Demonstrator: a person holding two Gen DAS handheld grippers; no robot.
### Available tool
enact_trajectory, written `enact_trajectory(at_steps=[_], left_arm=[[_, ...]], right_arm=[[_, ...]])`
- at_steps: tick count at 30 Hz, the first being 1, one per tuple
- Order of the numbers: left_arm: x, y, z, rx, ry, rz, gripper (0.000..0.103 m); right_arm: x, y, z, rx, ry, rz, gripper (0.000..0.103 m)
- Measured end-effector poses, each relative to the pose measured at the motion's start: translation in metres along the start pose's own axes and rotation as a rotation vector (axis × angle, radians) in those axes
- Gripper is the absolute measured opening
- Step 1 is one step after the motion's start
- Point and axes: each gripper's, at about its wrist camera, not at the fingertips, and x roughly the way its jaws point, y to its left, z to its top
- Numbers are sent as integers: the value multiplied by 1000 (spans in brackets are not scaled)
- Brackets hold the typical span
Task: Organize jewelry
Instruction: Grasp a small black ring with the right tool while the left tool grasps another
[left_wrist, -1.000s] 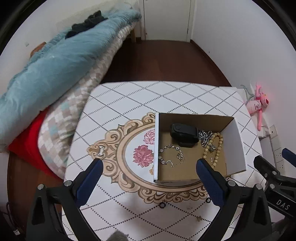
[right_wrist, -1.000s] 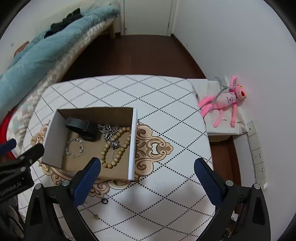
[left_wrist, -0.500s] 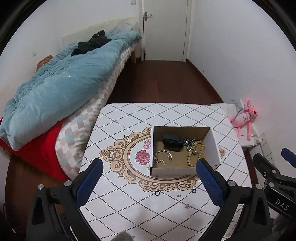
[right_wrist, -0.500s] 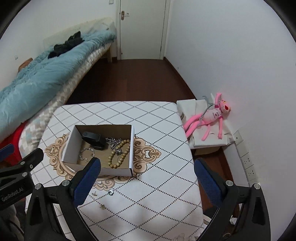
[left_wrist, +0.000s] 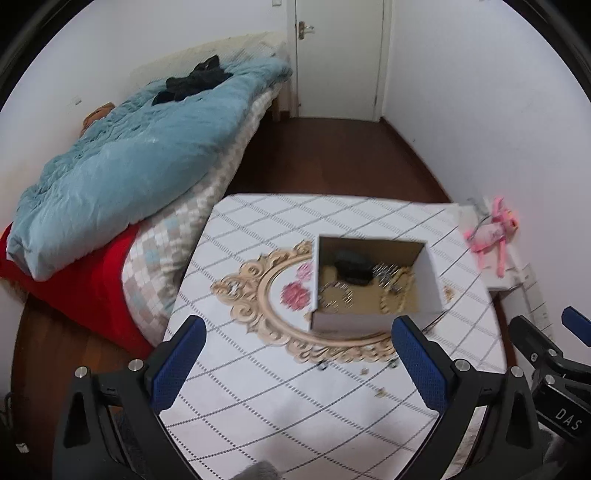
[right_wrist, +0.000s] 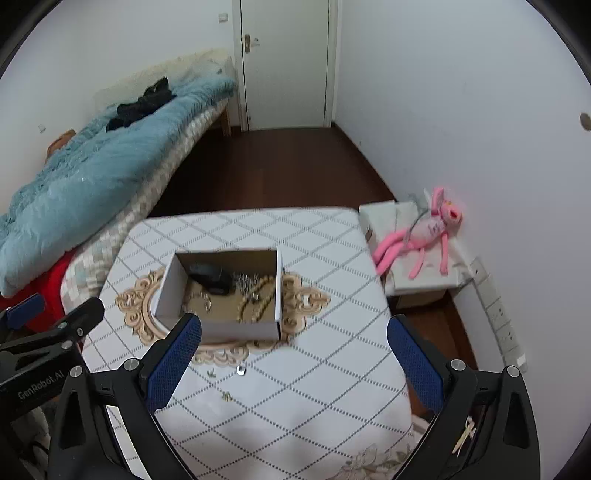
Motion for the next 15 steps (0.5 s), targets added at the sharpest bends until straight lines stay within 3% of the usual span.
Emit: enact_trajectory(at_steps=[7, 10, 15], left_arm=[[58, 16, -41, -1, 133, 70, 103], [83, 23, -57, -1, 186, 102, 103], [116, 31, -77, -1, 271, 128, 103]], right_arm=[[71, 7, -40, 9, 133, 96, 99], [110, 15, -57, 6, 200, 146, 78], [156, 31, -79, -13, 257, 171, 60]])
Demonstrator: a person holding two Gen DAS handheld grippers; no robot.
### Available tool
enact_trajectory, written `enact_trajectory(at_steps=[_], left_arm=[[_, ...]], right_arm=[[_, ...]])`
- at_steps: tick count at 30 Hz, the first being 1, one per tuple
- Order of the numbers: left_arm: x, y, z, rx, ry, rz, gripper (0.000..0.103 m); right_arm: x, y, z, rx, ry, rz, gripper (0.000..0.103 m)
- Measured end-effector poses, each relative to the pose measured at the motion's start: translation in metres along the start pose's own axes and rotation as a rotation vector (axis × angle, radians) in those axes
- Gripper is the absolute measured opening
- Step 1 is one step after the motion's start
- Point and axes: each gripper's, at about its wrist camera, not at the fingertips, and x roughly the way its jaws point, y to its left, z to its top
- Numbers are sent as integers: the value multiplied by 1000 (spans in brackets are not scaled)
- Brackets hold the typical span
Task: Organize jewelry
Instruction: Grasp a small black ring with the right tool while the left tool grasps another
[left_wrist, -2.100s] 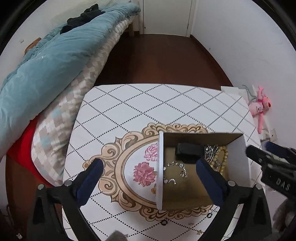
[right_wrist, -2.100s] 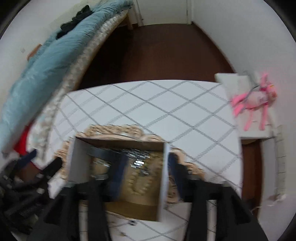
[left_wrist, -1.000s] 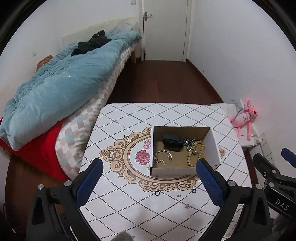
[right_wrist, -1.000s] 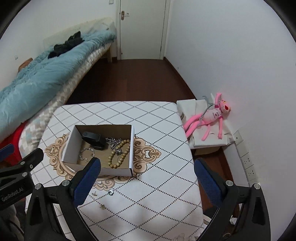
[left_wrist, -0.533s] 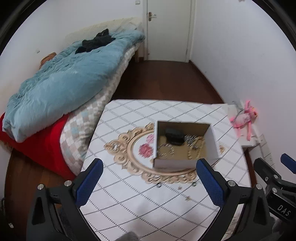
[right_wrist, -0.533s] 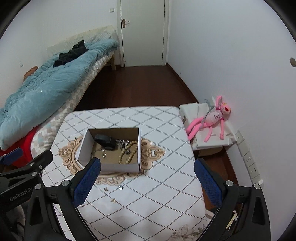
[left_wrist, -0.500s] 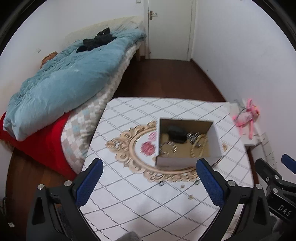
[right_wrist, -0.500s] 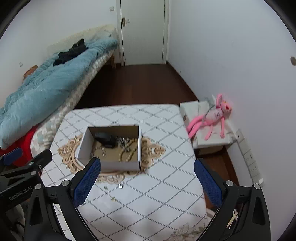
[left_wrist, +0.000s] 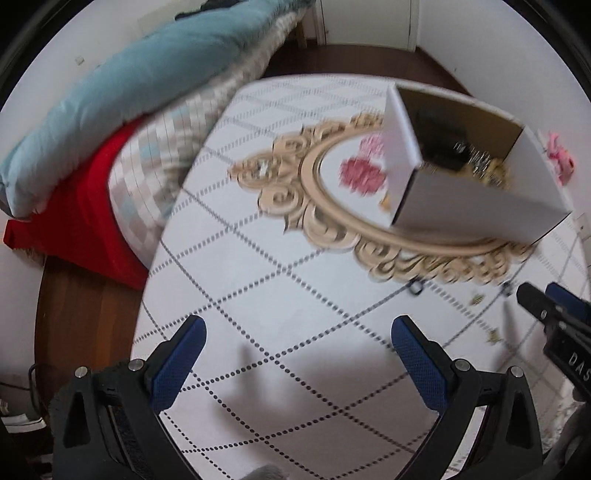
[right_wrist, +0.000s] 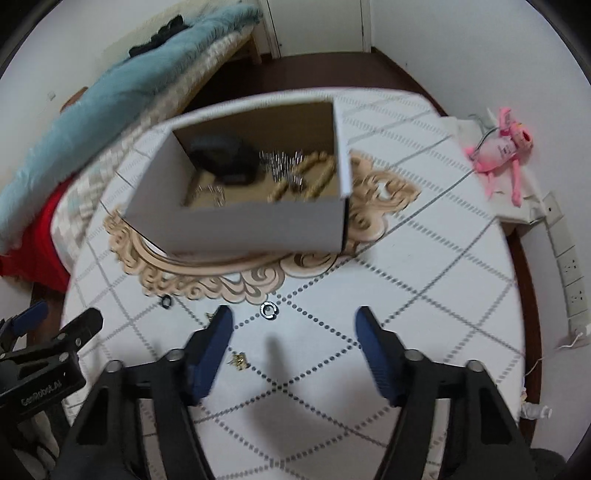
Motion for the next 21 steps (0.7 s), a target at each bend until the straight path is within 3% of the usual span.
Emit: enact_trajectory(at_steps=[6, 9, 13, 19, 21], left_arm=[[20, -4, -5, 6, 40, -5, 103], [24, -7, -3, 12, 41, -9, 103], [25, -13, 0, 24, 36, -16, 103], [25, -29, 8, 41, 18, -75, 101], [24, -37, 10, 64, 7, -90, 92]], right_arm=[[23, 10, -4, -33, 0, -18, 51], [26, 16, -4, -72, -15, -42, 41], [27, 26, -6, -133, -36, -88, 13], [17, 8, -4, -57, -45, -62, 13], [10, -3, -5, -27, -47, -62, 13]])
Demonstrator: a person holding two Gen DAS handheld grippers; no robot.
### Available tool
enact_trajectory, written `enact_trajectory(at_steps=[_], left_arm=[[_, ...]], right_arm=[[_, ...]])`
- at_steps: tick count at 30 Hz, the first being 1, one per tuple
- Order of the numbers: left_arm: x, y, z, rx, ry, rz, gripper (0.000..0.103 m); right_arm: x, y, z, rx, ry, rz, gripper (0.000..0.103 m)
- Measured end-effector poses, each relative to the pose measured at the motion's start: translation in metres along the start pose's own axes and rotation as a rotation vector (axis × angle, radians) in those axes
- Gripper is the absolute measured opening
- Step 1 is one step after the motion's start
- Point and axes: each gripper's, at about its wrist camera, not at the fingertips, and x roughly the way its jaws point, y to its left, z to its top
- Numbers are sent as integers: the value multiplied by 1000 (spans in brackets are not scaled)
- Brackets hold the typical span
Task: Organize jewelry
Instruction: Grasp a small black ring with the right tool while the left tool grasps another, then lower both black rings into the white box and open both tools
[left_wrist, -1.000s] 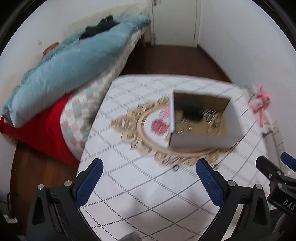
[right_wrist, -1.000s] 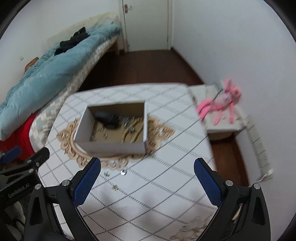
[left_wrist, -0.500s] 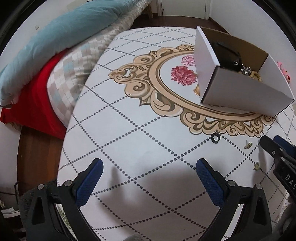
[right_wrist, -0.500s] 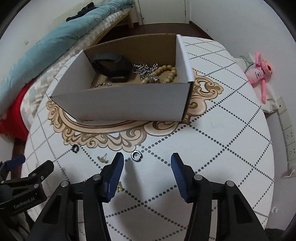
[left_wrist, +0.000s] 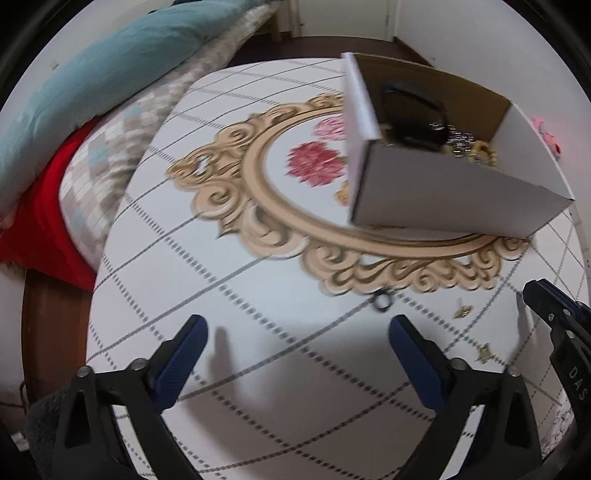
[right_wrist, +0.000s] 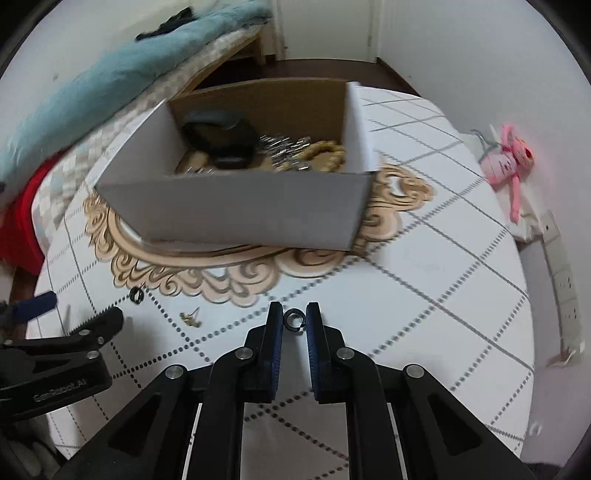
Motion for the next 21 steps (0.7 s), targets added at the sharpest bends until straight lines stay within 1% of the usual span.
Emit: enact_trajectory(at_steps=[1, 2, 3, 6, 8, 9, 10, 11, 12, 13, 14, 15, 18, 21], left_arm=[[0, -5, 1, 15, -1, -9, 84], [1, -8, 2, 24, -1, -12, 81], [2, -12, 3, 32, 2, -15, 75], [0, -21, 4, 58, -8, -16, 73], [-2, -26, 4, 73, -14, -16, 67], [-1, -28, 4, 77, -16, -26, 59], [-2, -29, 5, 78, -20, -35, 53], [-2, -31, 5, 79, -22, -41, 51], [-2, -33, 6, 84, -24, -46, 45], [-2, -34, 6, 89, -25, -52, 37], [-3, -35, 7, 93, -26, -59, 33], [-3, -35, 7, 96, -26, -65, 25], [-3, -38, 6, 110, -30, -82, 10], [-3, -38, 6, 113, -31, -95, 10]], right_arm=[[-2, -5, 0, 17, 0, 3, 13], [-4, -9, 0, 26, 0, 1, 13], [-6, -12, 0, 33, -2, -3, 13], [-7, -20, 0, 50, -2, -10, 13], [-7, -24, -1, 61, -3, -14, 13], [-7, -25, -1, 64, -2, -15, 13], [-7, -26, -2, 66, -2, -16, 13], [-8, -26, -3, 67, -3, -16, 13], [-8, -27, -2, 70, -4, -17, 13], [-8, -27, -2, 71, -5, -17, 13], [-8, -27, -2, 72, -6, -17, 13], [-9, -26, -1, 74, -10, -18, 13], [-11, -26, 1, 78, -16, -19, 13], [-14, -28, 3, 86, -23, -16, 13]])
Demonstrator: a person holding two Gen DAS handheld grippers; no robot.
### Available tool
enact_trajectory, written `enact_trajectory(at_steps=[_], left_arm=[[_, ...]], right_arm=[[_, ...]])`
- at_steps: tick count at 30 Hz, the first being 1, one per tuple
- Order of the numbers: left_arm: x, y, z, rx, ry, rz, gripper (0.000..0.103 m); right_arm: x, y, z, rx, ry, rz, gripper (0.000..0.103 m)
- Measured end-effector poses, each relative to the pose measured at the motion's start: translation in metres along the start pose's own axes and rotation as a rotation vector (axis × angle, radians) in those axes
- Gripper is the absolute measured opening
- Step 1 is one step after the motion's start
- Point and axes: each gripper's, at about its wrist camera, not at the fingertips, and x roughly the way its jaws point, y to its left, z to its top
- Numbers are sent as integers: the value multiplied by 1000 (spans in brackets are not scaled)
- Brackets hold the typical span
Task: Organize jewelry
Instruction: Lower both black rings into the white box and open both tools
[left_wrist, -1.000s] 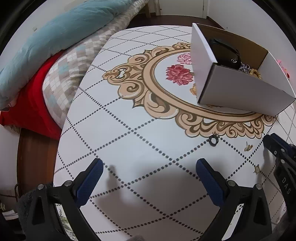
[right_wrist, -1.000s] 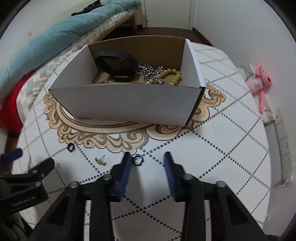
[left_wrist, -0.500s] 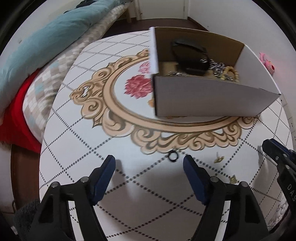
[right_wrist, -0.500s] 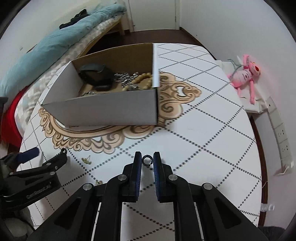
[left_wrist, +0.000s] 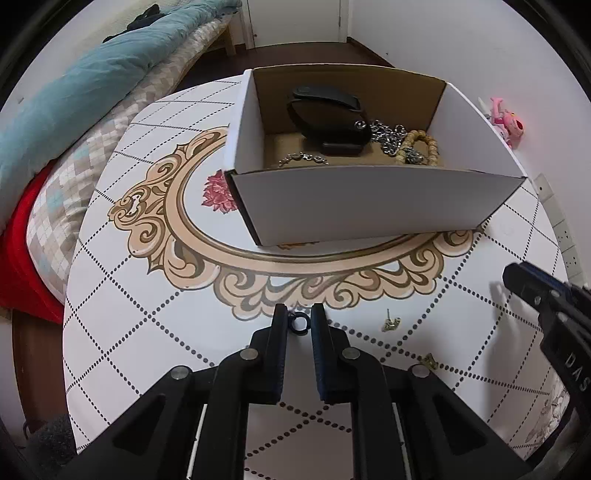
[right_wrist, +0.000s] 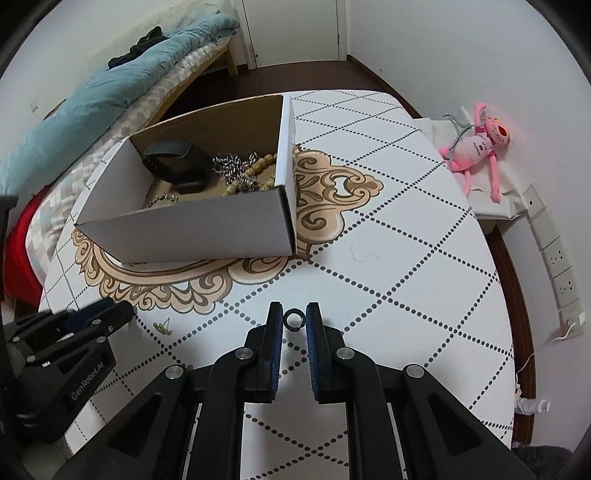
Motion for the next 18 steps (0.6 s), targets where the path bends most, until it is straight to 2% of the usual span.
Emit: enact_trajectory(at_steps=[4, 7, 12, 15, 18], left_arm=[[-14, 0, -1, -15, -9, -69, 10], [-39, -3, 7, -21, -45, -126, 10], [-74, -4, 45, -22, -112, -190, 10], [-73, 0, 70, -27, -113, -196, 10], [-57, 9, 97, -43, -78, -200, 10]], right_arm=[[-9, 0, 3, 8, -17, 18, 13], [-22, 1, 9, 17, -39, 45, 13], [-52, 4, 33, 33, -93, 117, 13], [-58, 7, 61, 25, -105, 156, 13], [-49, 8, 88, 16, -86, 177, 13]])
